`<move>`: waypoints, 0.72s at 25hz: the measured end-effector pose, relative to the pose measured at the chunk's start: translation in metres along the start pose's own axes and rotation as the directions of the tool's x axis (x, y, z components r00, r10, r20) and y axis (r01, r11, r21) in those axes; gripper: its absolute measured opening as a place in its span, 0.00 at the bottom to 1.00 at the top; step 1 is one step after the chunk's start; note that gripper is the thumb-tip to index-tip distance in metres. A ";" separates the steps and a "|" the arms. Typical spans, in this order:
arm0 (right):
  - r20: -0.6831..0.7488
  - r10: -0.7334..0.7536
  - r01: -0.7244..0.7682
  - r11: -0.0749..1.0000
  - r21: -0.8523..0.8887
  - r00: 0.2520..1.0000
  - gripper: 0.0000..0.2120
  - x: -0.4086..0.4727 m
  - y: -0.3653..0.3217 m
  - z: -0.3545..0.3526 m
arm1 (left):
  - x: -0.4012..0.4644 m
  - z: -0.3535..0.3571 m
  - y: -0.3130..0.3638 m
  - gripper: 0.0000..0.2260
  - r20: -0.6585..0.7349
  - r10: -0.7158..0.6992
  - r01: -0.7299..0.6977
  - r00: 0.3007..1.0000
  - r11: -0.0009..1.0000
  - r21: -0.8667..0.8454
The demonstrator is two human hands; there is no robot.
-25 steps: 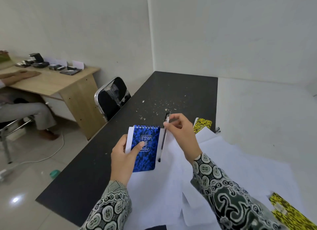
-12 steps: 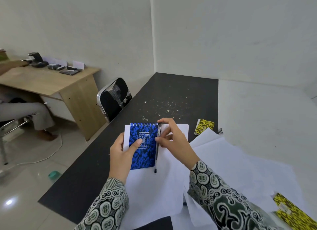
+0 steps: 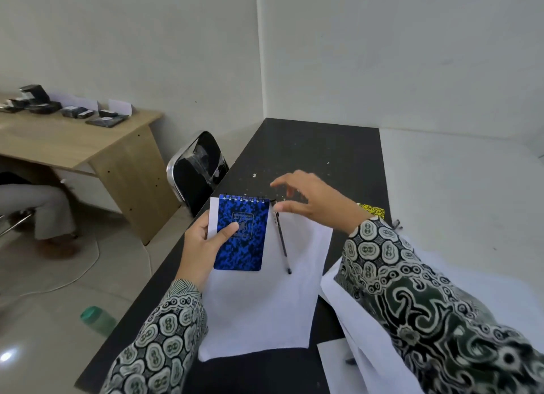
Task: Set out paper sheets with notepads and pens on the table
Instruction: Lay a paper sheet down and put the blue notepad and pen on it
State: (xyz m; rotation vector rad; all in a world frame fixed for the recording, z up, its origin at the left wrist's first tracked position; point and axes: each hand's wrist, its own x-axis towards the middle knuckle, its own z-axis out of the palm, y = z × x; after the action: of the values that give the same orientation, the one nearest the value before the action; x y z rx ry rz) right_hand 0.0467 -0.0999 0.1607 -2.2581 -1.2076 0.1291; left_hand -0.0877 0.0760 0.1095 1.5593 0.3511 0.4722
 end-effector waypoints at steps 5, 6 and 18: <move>0.118 -0.031 0.017 0.993 0.115 0.992 0.23 0.060 0.000 0.013 | 0.065 -0.022 -0.006 0.11 0.145 -0.051 0.050 0.988 0.999 0.013; 0.126 -0.021 0.005 0.992 0.129 0.992 0.23 0.071 0.003 0.019 | 0.081 -0.025 -0.009 0.11 0.187 -0.065 0.058 0.980 0.997 0.042; -0.142 0.686 -0.440 0.596 0.671 0.714 0.06 0.134 0.140 0.157 | 0.261 0.038 -0.100 0.24 0.437 -0.082 -0.291 0.896 0.634 0.716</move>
State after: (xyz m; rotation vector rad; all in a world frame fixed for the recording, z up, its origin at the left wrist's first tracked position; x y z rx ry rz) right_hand 0.1752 0.0146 -0.0204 -1.8709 -0.1155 0.2531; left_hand 0.1635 0.1783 0.0307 2.4924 0.0952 0.0144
